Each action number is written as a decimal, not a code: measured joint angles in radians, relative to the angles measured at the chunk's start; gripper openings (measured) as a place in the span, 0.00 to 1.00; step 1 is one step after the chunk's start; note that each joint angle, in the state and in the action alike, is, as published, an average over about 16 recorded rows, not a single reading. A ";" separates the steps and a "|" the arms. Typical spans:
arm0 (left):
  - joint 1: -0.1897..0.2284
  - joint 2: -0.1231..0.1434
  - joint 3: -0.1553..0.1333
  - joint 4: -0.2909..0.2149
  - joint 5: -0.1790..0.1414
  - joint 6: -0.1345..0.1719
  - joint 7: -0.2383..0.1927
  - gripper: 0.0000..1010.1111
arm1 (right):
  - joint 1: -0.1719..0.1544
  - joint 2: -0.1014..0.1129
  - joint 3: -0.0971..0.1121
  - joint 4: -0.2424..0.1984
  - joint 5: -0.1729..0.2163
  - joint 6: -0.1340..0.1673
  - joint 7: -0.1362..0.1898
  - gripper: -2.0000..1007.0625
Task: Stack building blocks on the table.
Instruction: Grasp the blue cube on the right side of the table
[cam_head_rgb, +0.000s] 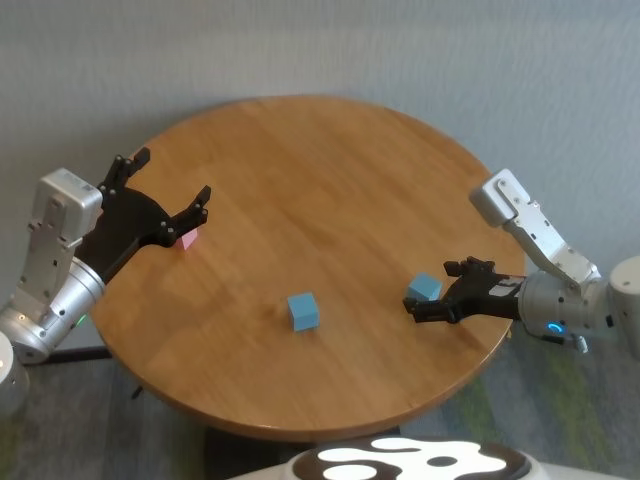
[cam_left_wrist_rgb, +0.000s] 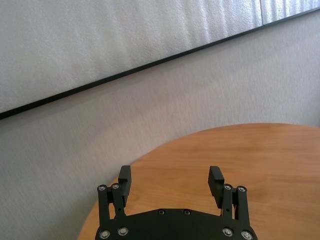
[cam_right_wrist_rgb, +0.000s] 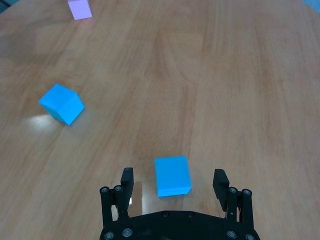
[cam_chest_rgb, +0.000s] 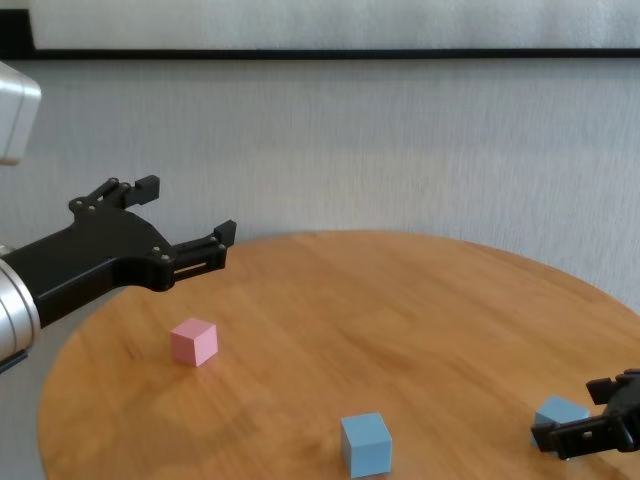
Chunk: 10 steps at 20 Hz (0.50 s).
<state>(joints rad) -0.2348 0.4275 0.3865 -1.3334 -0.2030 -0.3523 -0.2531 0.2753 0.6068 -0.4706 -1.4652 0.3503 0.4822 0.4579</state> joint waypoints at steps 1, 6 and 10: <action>0.000 0.000 0.000 0.000 0.000 0.000 0.000 0.99 | 0.003 -0.005 0.000 0.004 -0.003 0.002 -0.001 1.00; 0.000 0.000 0.000 0.000 0.000 0.000 0.000 0.99 | 0.016 -0.025 -0.001 0.026 -0.016 0.016 -0.002 1.00; 0.000 0.000 0.000 0.000 0.000 0.000 0.000 0.99 | 0.023 -0.037 -0.004 0.039 -0.026 0.026 -0.001 1.00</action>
<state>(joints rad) -0.2348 0.4275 0.3865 -1.3334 -0.2030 -0.3523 -0.2531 0.2988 0.5694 -0.4742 -1.4262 0.3242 0.5079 0.4568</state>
